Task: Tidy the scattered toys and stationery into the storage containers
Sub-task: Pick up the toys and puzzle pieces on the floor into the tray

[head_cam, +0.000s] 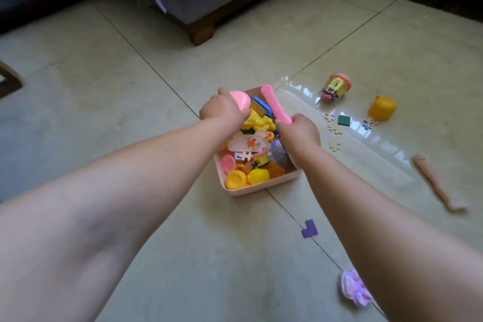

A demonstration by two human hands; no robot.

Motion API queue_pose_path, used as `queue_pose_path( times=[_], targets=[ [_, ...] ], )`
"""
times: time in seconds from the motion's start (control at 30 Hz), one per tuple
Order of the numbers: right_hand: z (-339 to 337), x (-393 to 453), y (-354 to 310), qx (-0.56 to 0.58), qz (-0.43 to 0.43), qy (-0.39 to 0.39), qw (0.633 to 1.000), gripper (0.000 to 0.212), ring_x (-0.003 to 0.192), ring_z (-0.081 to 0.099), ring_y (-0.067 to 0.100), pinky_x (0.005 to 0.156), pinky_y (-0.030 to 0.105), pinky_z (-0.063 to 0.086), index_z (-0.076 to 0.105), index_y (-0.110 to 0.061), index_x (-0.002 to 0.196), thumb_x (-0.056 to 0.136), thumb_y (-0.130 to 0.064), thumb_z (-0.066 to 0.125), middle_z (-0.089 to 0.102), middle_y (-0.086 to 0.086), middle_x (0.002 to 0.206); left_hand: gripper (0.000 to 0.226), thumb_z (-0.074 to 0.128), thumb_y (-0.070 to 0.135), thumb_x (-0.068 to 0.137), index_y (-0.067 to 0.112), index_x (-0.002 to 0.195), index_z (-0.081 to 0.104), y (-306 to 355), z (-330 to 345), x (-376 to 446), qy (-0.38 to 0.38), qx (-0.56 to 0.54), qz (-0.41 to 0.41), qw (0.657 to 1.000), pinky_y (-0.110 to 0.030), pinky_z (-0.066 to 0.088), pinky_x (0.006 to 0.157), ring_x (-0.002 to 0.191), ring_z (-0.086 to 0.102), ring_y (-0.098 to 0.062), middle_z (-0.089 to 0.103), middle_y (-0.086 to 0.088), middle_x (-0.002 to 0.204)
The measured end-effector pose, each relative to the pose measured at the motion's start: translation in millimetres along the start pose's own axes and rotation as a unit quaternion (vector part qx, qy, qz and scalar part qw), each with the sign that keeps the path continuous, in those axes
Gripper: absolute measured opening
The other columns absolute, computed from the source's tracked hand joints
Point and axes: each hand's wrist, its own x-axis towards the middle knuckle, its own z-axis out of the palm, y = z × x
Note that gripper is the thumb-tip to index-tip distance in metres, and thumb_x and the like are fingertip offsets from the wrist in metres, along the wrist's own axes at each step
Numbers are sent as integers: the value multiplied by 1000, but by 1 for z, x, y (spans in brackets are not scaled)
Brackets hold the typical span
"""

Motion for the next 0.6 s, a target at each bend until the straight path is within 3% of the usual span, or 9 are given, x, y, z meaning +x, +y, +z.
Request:
queue_pose_path(
  times=[0.07,0.13,0.17,0.27,0.33,0.4,0.47,0.6],
  targets=[
    [15,-9,-16,12,9,-44,999,28,78,62,28,63,32,49,63,-12,104,86,-30,54,63,7,85,59,55,51,89,7,126,42,-12,2,0,-22,-3,-31,999,-33,40,73,114,58,-34,59,-13,124],
    [26,-16,-28,13,40,-89,995,21,68,57,22,56,28,45,58,-11,96,87,-30,53,56,3,74,53,52,44,94,4,127,43,-19,0,-3,-48,9,-38,998,-35,42,77,116,57,-35,57,-15,127],
    [31,-19,-33,2,43,-110,993,23,69,57,21,56,28,43,57,-10,96,89,-32,53,55,3,74,46,51,36,97,3,128,45,-22,-2,-5,-71,23,-27,997,-35,43,79,117,56,-35,56,-16,129],
    [44,-20,-35,-67,17,-130,989,43,90,64,30,75,35,52,62,-12,92,85,-53,53,67,8,92,31,50,3,92,3,123,54,-22,-9,-15,-148,68,-2,987,-36,46,79,112,60,-35,61,-18,123],
    [44,-18,-28,-98,-6,-94,991,47,95,64,31,75,36,50,64,-14,90,85,-59,50,68,9,97,25,49,3,90,2,113,60,-23,-10,-17,-153,102,8,983,-35,47,77,105,62,-35,63,-17,115],
    [36,-14,-18,-74,-19,-48,996,35,92,63,28,74,35,50,67,-20,97,89,-49,49,68,5,98,28,45,10,91,3,113,62,-24,-8,-14,-108,104,8,989,-33,47,75,99,62,-35,61,-14,109],
    [24,-9,-7,-29,-9,10,999,24,93,61,25,71,32,44,67,-25,102,92,-37,49,66,2,102,30,47,14,91,7,117,60,-23,-2,-7,-37,87,12,995,-35,49,78,104,61,-34,57,-14,115],
    [-1,13,23,16,31,99,994,22,97,61,27,71,30,43,62,-20,107,90,-20,48,63,5,110,25,43,12,94,10,116,54,5,6,3,33,16,93,995,-38,43,77,107,57,-38,56,-17,118]
  ],
)
